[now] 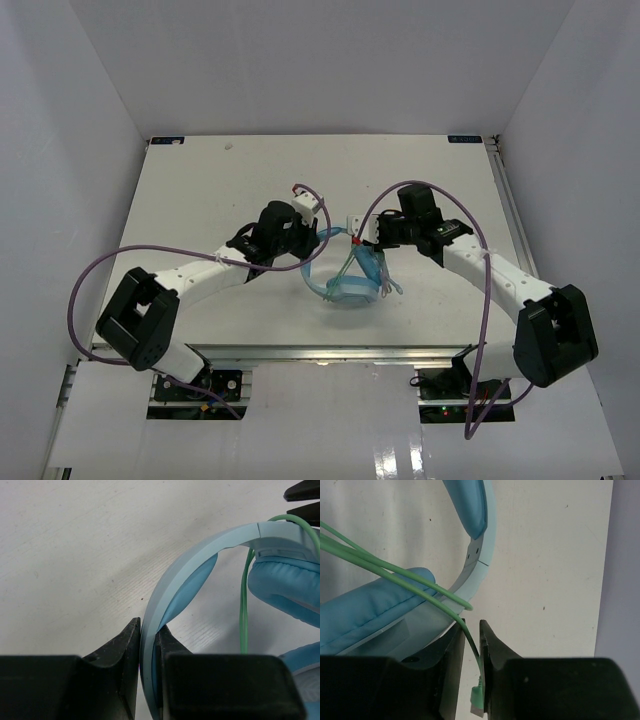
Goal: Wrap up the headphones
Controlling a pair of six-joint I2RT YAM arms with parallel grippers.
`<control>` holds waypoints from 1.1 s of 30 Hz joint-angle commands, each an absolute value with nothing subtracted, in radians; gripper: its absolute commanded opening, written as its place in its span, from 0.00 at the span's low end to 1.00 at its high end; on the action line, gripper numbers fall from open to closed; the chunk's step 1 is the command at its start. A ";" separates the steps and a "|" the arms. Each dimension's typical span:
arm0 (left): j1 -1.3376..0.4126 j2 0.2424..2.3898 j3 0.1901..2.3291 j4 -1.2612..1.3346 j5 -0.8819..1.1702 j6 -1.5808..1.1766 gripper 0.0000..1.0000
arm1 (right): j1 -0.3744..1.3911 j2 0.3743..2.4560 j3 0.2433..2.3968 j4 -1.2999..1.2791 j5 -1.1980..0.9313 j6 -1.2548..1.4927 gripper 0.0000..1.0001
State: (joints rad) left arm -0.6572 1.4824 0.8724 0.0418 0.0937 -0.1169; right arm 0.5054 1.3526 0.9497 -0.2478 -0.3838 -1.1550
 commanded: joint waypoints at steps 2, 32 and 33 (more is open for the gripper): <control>-0.646 1.487 0.930 0.061 0.082 -0.156 0.00 | 0.501 1.391 0.961 -0.182 -0.418 -1.100 0.28; -0.469 1.620 1.003 0.006 -0.063 -0.281 0.00 | 0.301 0.907 0.690 -0.175 -0.552 -0.759 0.80; -0.469 1.637 1.017 0.006 -0.069 -0.285 0.00 | 0.302 0.877 0.676 -0.175 -0.554 -0.745 0.80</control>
State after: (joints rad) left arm -0.4823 1.5911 0.9294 -0.0353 -0.0298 -0.1976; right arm 0.3016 1.0010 0.7515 -0.1773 -0.4891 -0.8722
